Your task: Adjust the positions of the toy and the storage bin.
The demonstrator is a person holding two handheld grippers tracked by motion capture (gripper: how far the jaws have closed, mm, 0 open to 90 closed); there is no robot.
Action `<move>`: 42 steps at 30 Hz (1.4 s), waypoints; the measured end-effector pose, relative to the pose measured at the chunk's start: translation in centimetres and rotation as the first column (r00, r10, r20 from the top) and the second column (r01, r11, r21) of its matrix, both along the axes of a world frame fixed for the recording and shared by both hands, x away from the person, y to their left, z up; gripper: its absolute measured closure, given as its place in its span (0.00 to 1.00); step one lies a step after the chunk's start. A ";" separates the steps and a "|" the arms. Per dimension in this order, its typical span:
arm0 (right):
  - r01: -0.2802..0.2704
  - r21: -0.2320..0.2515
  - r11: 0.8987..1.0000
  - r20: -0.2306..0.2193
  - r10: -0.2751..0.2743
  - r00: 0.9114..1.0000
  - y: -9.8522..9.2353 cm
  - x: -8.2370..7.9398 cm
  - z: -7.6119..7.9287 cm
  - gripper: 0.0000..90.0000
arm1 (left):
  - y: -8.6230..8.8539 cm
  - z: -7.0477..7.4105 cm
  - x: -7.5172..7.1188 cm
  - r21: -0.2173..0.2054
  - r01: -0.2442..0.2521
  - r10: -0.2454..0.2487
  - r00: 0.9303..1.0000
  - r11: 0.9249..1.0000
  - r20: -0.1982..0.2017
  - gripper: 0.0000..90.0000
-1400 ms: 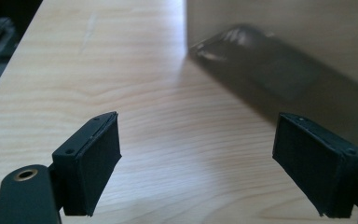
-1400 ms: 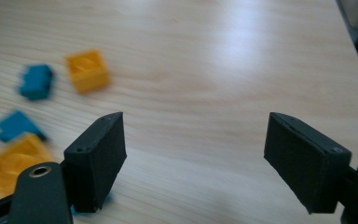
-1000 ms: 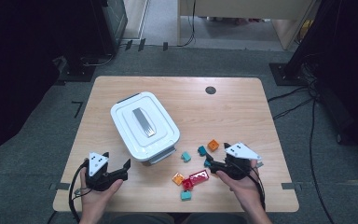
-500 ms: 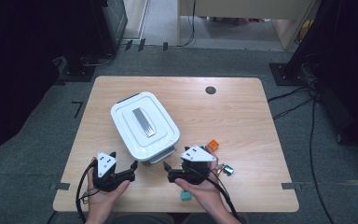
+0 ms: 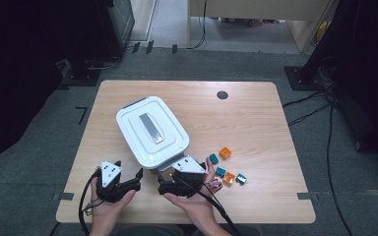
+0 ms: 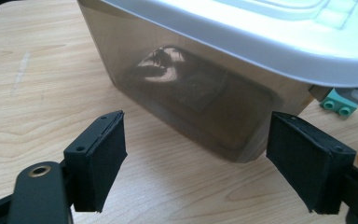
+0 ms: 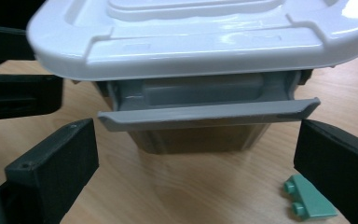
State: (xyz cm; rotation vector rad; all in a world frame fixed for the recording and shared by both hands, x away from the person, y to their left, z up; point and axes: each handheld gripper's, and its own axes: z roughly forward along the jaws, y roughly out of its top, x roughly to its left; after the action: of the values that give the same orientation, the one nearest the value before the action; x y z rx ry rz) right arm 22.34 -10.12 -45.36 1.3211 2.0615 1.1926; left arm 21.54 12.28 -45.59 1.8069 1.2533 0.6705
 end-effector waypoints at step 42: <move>0.267 0.189 0.945 0.008 -0.274 0.962 -11.8 9.0 0.6 0.84 | 2.7 2.3 9.0 -0.163 -0.166 0.172 0.985 0.973 0.023 0.62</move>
State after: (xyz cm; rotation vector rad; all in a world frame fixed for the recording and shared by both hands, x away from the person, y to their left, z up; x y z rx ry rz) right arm 31.30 -21.88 -44.72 1.5979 1.7080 1.2954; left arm 30.58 15.02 -43.32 1.5624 1.4062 0.6729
